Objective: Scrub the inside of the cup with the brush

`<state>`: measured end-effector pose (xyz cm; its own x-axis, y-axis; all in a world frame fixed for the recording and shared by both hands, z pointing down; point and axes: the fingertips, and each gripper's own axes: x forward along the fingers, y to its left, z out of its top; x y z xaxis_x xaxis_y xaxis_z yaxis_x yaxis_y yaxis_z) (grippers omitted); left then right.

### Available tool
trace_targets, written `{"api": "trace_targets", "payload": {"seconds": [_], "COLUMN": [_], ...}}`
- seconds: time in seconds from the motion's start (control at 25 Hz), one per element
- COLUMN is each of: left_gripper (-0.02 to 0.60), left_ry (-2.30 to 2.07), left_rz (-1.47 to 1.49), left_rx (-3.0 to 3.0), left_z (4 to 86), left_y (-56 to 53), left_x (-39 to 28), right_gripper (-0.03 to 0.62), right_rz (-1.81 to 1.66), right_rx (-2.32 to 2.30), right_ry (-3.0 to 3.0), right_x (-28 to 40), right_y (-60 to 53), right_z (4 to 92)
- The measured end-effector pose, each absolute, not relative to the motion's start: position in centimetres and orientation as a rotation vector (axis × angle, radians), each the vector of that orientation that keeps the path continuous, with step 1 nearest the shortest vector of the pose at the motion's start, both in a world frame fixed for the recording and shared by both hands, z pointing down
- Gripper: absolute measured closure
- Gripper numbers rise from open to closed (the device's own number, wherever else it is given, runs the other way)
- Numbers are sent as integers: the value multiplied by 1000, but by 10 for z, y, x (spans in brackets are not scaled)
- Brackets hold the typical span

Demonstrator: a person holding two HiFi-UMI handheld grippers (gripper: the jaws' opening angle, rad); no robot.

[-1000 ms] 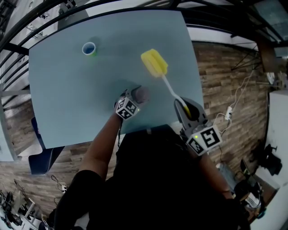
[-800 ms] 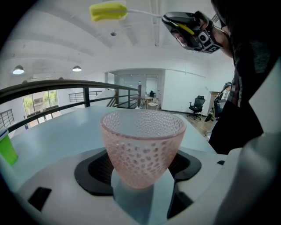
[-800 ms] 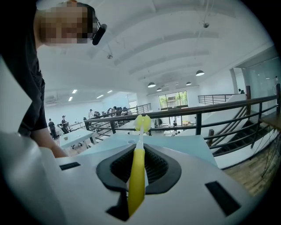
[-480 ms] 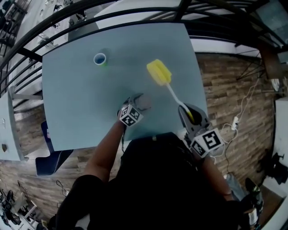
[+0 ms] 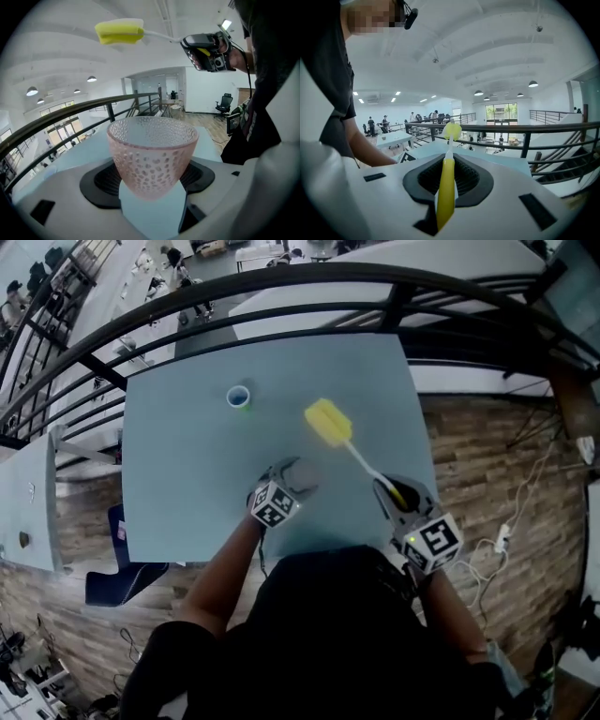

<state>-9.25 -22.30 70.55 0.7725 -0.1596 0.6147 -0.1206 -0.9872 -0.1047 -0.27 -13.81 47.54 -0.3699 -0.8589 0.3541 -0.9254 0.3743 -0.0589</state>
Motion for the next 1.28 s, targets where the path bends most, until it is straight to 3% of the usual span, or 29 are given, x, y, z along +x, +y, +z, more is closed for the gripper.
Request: {"api": "trace_targets", "payload": {"seconds": [0.44, 1.28], "left_gripper": [219, 219], "left_ry": [466, 575], "left_rz": [-999, -1311], "left_rx": [-2784, -2426], "left_z": [600, 567], "left_y": [-255, -227], "left_x": [-105, -24], "right_gripper": [554, 554], "right_rz": [237, -34], "right_rx": [1215, 600], "right_ry": [-2385, -2289], "right_x": [30, 107], "right_y": [-140, -119], "right_z": [454, 471]}}
